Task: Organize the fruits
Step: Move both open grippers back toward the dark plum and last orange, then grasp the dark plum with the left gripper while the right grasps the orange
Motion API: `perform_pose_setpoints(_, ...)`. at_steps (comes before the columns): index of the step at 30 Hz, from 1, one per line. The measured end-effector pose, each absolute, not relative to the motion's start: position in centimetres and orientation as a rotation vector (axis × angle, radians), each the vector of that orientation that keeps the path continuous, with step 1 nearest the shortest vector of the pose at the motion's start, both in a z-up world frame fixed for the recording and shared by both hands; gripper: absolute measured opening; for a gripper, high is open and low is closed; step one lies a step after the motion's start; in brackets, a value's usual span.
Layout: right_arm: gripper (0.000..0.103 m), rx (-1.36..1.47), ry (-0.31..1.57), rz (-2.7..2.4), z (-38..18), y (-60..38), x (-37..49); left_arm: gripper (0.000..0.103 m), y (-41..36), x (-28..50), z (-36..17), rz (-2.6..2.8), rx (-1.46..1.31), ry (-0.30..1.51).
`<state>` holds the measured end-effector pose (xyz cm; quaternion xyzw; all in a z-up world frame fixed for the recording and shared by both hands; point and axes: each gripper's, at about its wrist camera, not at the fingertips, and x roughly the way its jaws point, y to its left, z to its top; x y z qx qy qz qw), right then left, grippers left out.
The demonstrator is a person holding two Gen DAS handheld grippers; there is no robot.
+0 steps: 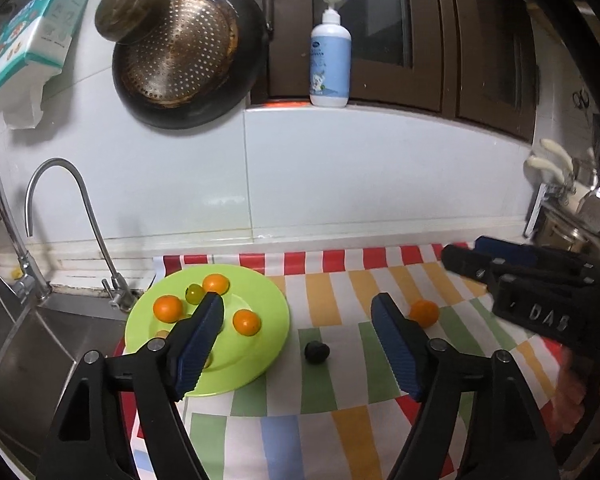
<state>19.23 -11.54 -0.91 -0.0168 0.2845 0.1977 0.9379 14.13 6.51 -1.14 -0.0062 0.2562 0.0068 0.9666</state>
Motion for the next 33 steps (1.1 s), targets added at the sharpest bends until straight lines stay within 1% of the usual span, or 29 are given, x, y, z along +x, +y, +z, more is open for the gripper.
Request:
perform_pose_setpoints(9,0.048,-0.032,0.606,0.291,-2.9,-14.1,20.2,0.075,5.4,16.0,-3.7,0.015,-0.025,0.59)
perform_pose_setpoints(19,0.048,0.006,0.704,0.229,-6.9,-15.4,22.5,0.074,4.7,18.6,-8.1,-0.007,-0.035,0.719)
perform_pose_setpoints(26,0.048,0.028,0.788,0.217,-10.1,-15.8,23.8,0.067,4.6,20.2,-10.4,-0.024,-0.024,0.776)
perform_pose_setpoints(29,0.048,0.029,0.808,0.216,-10.9,-15.7,24.4,0.062,4.5,20.9,-11.0,-0.03,-0.021,0.791)
perform_pose_setpoints(33,0.048,0.031,0.827,0.217,-11.7,-15.5,25.1,0.058,4.5,21.9,-11.6,-0.035,-0.023,0.807)
